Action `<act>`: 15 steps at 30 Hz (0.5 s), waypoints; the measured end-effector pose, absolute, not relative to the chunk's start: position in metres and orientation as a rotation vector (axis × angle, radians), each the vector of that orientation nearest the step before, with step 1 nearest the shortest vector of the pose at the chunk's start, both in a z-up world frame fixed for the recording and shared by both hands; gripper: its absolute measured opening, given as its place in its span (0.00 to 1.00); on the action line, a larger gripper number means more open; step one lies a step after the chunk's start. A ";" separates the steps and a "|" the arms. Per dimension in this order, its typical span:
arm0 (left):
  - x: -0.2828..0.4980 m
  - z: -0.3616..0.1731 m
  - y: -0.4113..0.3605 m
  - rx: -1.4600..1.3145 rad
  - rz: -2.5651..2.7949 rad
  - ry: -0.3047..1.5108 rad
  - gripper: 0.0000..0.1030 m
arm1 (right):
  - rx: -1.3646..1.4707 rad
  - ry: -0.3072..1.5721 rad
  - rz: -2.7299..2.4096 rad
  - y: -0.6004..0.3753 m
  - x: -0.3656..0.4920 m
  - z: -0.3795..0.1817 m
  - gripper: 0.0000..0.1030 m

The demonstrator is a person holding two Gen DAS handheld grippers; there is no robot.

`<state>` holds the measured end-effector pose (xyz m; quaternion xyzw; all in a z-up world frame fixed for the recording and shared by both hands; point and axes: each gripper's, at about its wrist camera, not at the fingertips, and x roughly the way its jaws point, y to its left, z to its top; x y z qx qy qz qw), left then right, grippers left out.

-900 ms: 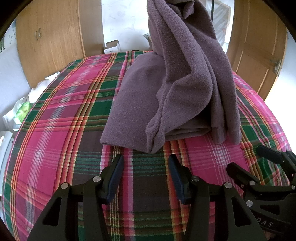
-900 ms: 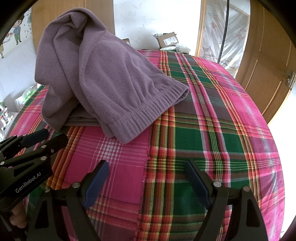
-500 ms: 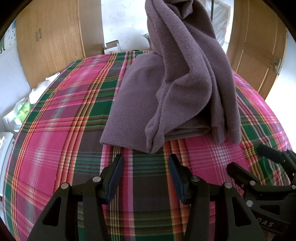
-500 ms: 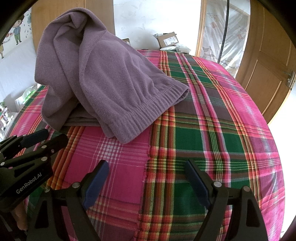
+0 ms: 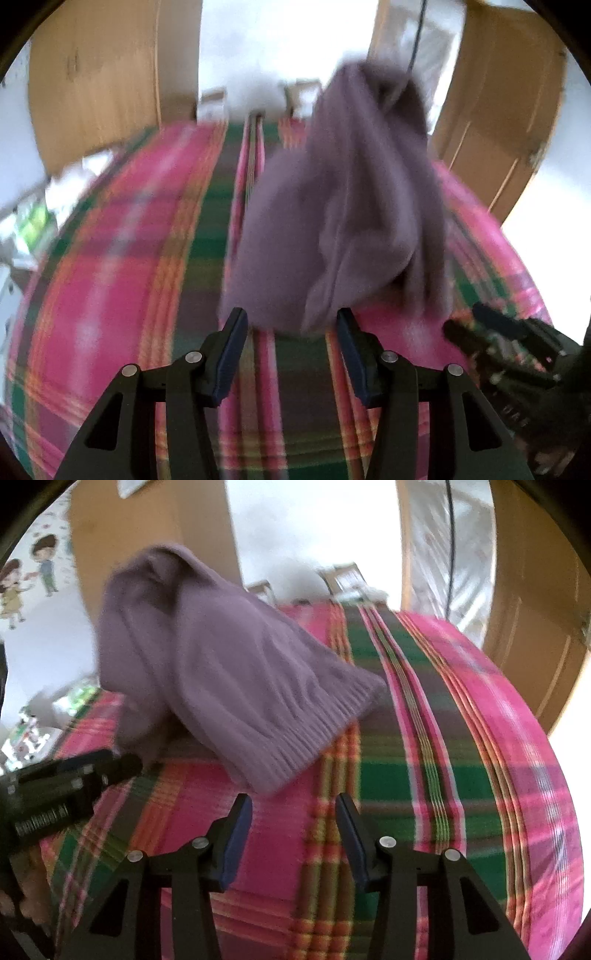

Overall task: Fold clothes
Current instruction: 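Grasp the mauve fleece garment's ribbed cuff with the right gripper and lift it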

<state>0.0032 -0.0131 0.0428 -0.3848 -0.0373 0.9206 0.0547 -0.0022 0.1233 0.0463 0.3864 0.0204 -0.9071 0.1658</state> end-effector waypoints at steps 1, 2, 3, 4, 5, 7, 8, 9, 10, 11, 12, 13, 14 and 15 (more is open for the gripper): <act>0.006 0.055 -0.013 -1.104 2.806 -0.099 0.50 | 1.073 0.077 -2.578 0.120 -0.002 0.049 0.47; 0.007 0.059 -0.013 -1.081 2.805 -0.099 0.50 | 1.046 0.096 -2.572 0.117 -0.002 0.052 0.47; 0.006 0.069 -0.013 -1.041 2.801 -0.096 0.50 | 1.027 0.114 -2.565 0.114 -0.003 0.053 0.47; 0.004 0.081 -0.013 -0.996 2.803 -0.102 0.50 | 1.019 0.132 -2.555 0.110 -0.005 0.054 0.47; 0.004 0.086 -0.013 -0.975 2.807 -0.106 0.50 | 1.014 0.150 -2.548 0.106 -0.008 0.054 0.47; -0.001 0.099 -0.015 -0.933 2.819 -0.112 0.50 | 1.029 0.196 -2.546 0.099 -0.015 0.052 0.47; -0.008 0.103 -0.015 -0.939 2.812 -0.114 0.50 | 1.040 0.221 -2.546 0.095 -0.018 0.051 0.47; -0.014 0.107 -0.014 -0.944 2.804 -0.115 0.50 | 1.050 0.241 -2.548 0.092 -0.022 0.049 0.47; -0.020 0.112 -0.014 -0.950 2.796 -0.117 0.50 | 1.060 0.253 -2.550 0.090 -0.025 0.048 0.47; -0.026 0.112 -0.015 -0.963 2.782 -0.129 0.50 | 1.070 0.258 -2.550 0.089 -0.027 0.045 0.47; -0.032 0.113 -0.014 -0.980 2.762 -0.143 0.50 | 1.074 0.252 -2.548 0.090 -0.030 0.044 0.45; -0.037 0.113 -0.014 -0.996 2.741 -0.156 0.50 | 1.074 0.238 -2.546 0.094 -0.032 0.043 0.37; -0.043 0.114 -0.012 -1.015 2.720 -0.174 0.50 | 1.072 0.229 -2.548 0.097 -0.032 0.044 0.32; -0.056 0.112 -0.015 -1.024 2.703 -0.181 0.50 | 1.068 0.226 -2.554 0.100 -0.030 0.046 0.24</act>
